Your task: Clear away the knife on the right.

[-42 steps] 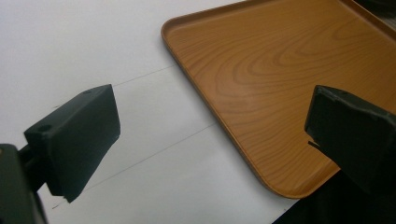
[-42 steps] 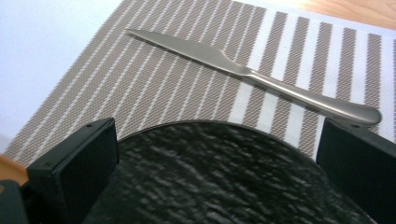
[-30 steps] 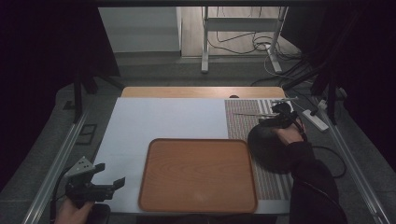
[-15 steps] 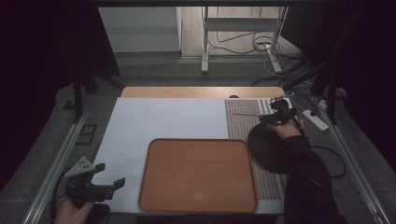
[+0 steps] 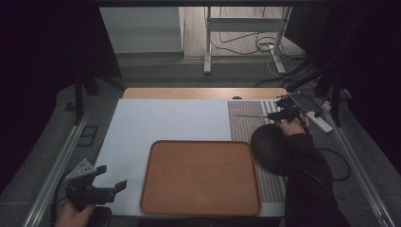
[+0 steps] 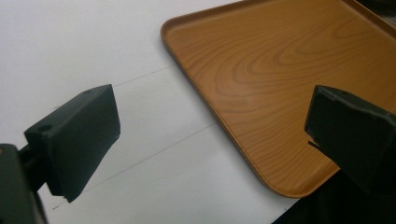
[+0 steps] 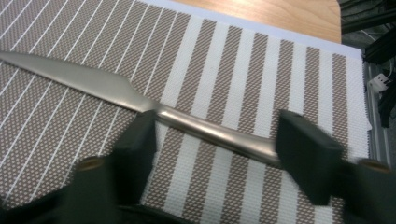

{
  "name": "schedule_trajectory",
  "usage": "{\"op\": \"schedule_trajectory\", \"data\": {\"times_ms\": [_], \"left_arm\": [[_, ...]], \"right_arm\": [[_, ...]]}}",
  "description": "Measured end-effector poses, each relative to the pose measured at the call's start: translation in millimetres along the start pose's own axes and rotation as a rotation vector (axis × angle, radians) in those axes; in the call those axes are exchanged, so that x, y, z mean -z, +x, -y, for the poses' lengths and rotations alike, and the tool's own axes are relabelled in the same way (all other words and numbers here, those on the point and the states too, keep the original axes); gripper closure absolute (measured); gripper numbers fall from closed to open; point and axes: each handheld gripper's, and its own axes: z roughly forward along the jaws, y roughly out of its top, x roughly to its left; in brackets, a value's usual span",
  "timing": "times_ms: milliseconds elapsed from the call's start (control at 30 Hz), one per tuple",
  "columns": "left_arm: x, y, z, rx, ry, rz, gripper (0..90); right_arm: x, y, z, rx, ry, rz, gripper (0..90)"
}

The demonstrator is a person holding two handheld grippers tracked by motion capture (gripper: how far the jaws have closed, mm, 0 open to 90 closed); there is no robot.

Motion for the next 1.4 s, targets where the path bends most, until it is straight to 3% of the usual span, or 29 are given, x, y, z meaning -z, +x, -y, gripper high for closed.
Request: {"op": "schedule_trajectory", "data": {"times_ms": [233,267,433,733,900,1133,1333,1400], "left_arm": [[-0.2,0.0,-0.1,-0.001,0.002,0.000,3.5],[-0.2,0.0,-0.2,0.000,0.002,0.000,3.6],[-0.4,0.1,-0.3,0.001,0.003,0.000,3.6],[-0.7,0.7,-0.3,0.007,0.004,0.001,3.6],[-0.1,1.0,0.2,0.009,0.001,0.001,3.6],[0.3,0.0,0.2,0.004,0.000,-0.001,3.6],[-0.1,-0.5,-0.2,-0.001,0.001,-0.002,3.6],[-0.2,-0.6,-0.3,-0.002,0.002,-0.002,3.6]], "right_arm": [[-3.6,-15.3,-6.0,-0.005,0.037,-0.025,88.3],[-5.3,-17.0,-6.0,-0.005,0.047,-0.031,89.9],[-14.0,-22.4,-6.0,0.011,0.065,-0.023,90.0],[-30.4,-30.2,-7.8,-0.004,0.087,-0.008,90.0],[-29.5,-30.3,-8.7,0.011,0.125,-0.013,90.0],[-17.2,-32.4,-3.5,0.032,0.228,-0.113,90.0],[-10.0,-31.5,1.8,0.036,0.269,-0.186,90.0],[-9.4,-29.2,1.8,0.052,0.277,-0.191,90.0]]}}
